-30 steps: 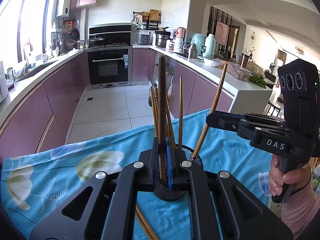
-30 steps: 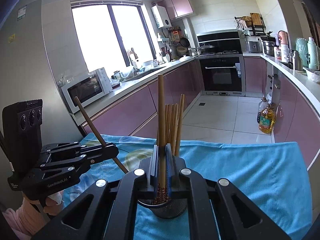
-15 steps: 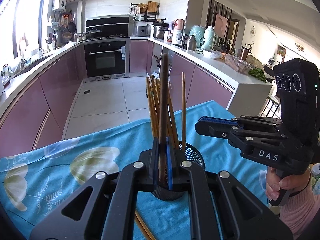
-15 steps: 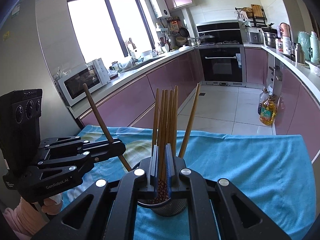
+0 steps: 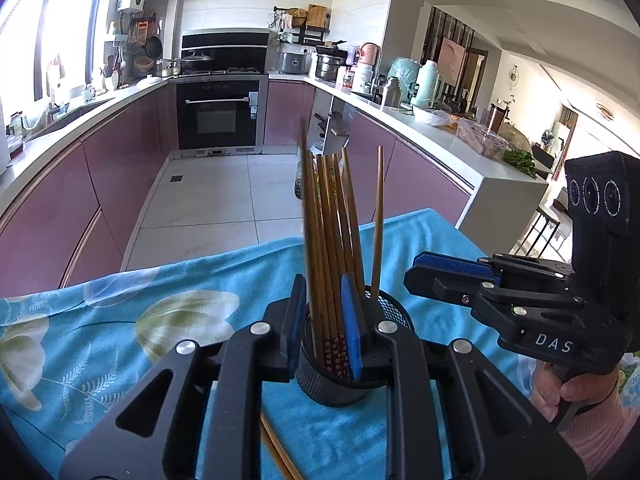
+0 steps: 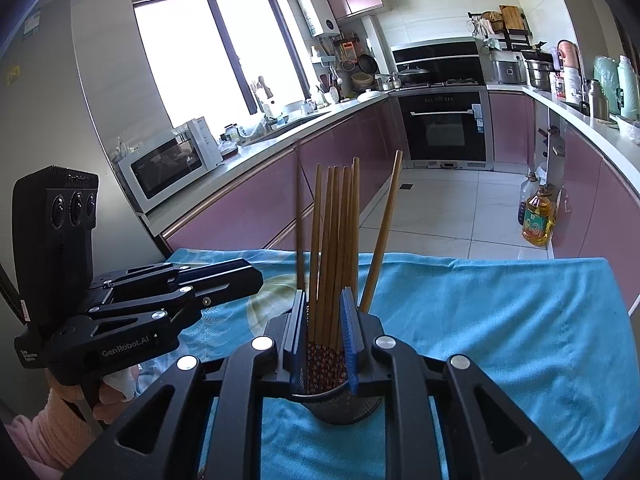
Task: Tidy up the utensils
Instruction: 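Open both grippers to release the chopsticks into the cup, then move both open grippers down to the last chopstick pair on the cloth, then close the right gripper on the red-ended chopstick while the left gripper grasps the other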
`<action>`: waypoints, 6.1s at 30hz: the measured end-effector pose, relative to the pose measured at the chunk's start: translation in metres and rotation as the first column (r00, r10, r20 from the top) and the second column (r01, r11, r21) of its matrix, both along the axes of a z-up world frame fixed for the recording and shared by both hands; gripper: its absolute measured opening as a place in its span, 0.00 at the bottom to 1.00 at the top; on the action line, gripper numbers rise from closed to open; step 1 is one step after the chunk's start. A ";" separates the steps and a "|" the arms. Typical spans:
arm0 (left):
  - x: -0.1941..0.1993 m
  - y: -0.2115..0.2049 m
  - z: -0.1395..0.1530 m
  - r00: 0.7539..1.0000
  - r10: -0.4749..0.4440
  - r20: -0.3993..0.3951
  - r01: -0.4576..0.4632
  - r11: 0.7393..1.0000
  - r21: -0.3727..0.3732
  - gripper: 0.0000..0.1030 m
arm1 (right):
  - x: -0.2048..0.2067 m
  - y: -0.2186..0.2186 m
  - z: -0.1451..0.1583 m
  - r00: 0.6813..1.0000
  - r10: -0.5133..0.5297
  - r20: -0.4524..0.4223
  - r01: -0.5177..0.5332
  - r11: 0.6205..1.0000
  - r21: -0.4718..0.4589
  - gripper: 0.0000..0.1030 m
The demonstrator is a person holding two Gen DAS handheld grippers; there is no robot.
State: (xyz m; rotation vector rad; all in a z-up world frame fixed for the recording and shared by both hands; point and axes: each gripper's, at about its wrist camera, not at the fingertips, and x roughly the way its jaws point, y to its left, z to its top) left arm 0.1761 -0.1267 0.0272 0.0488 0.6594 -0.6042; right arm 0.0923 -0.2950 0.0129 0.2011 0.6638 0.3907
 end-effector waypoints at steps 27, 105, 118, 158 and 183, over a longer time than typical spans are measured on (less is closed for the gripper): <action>-0.086 0.088 -0.049 0.978 0.199 0.070 -0.206 0.973 0.106 0.53 | -0.059 0.073 -0.061 0.977 0.184 -0.105 -0.191 0.980 -0.054 0.44; -0.123 0.076 -0.148 0.968 0.118 -0.223 -0.087 0.985 0.147 0.09 | -0.031 0.099 -0.118 0.962 0.082 -0.261 -0.131 0.975 -0.178 0.08; -0.096 0.065 -0.139 0.978 0.127 -0.168 -0.095 0.978 0.188 0.24 | -0.032 0.097 -0.116 0.963 0.069 -0.261 -0.125 0.971 -0.205 0.10; -0.080 0.067 -0.141 0.967 0.143 -0.212 -0.121 0.986 0.113 0.08 | -0.049 0.083 -0.097 0.962 0.164 -0.217 -0.169 0.986 -0.002 0.06; -0.080 0.058 -0.146 0.965 0.134 -0.226 -0.103 0.985 0.141 0.08 | -0.037 0.090 -0.111 0.958 0.140 -0.249 -0.163 0.984 -0.076 0.06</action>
